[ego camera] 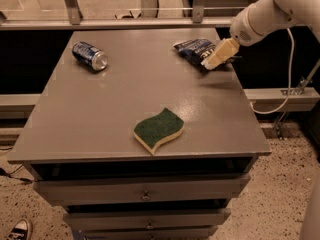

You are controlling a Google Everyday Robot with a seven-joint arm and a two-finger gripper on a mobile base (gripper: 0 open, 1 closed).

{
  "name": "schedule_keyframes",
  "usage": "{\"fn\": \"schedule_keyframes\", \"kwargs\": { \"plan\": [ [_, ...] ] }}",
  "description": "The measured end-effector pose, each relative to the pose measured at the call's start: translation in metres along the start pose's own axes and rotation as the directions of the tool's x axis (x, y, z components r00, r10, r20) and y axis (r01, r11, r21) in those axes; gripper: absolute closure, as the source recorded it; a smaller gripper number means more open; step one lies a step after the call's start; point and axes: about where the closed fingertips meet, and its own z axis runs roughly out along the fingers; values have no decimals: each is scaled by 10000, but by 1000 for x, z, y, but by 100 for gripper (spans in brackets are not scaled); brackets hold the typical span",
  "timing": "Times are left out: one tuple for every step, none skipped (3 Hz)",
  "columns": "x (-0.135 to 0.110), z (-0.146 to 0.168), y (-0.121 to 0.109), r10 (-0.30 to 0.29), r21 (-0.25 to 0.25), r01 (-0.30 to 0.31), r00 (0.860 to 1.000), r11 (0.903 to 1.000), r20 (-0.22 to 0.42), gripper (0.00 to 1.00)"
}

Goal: Move blue chip bag near sponge

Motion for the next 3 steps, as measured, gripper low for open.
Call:
{"fn": "schedule_keyframes", "kwargs": {
  "plan": [
    [0, 33, -1, 375, -262, -375, 9993, 9990, -22, 2],
    [3, 43, 0, 544, -383, -542, 9985, 9978, 34, 25],
    [0, 43, 1, 597, -439, -586, 9979, 9973, 247, 48]
  ]
}}
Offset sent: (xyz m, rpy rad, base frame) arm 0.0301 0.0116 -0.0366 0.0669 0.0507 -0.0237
